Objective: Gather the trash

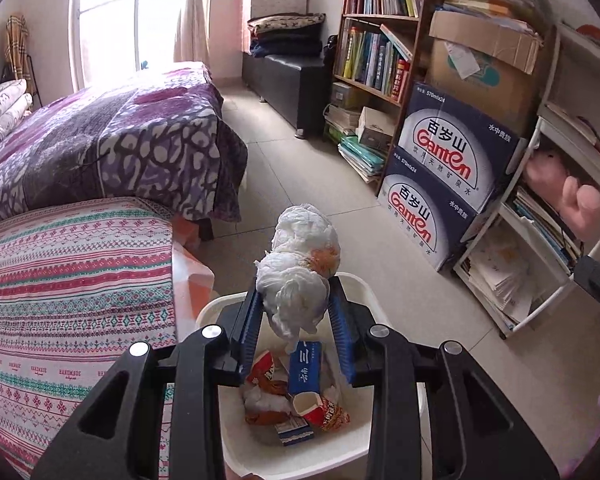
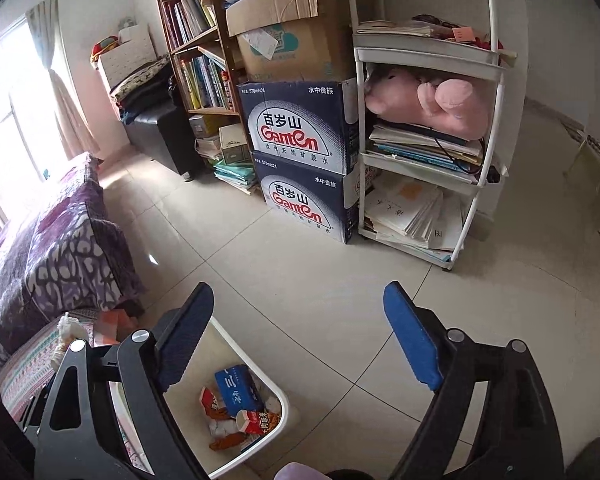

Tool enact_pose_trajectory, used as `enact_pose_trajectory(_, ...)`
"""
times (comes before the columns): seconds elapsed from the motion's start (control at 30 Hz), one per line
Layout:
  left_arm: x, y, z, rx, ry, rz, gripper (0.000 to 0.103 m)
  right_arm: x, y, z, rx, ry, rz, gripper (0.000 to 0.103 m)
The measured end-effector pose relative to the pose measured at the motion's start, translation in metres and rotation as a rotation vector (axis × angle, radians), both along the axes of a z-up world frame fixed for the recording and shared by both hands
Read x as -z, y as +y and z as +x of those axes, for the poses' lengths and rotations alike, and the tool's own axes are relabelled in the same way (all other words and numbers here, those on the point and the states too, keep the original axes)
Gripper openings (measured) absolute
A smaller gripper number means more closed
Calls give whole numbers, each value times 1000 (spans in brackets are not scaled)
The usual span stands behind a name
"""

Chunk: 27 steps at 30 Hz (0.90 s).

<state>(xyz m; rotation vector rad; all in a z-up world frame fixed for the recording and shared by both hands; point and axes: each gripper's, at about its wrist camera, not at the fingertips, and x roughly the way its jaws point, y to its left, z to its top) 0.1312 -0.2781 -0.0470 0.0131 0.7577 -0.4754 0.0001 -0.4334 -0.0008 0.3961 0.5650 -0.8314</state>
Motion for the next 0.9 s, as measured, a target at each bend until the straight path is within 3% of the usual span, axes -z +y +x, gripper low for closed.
enact_pose_trajectory(0.23, -10, 3, -9, 15, -36, 1, 53, -6, 3, -6, -20, -48, 5, 87)
enact_pose_trajectory(0.3, -14, 9, -13, 4, -42, 5, 64, -7, 6, -6, -35, -56, 4, 87)
enact_pose_trajectory(0.43, -22, 25, -20, -26, -70, 22, 69, -10, 19, -5, -74, -71, -4, 90)
enact_pose_trajectory(0.5, -26, 35, -26, -51, -90, 37, 75, -12, 26, -4, -91, -78, -9, 91)
enact_pose_trajectory(0.9, -54, 118, -70, -287, -286, 128, 95, -20, 92, -1, -225, -113, -68, 96)
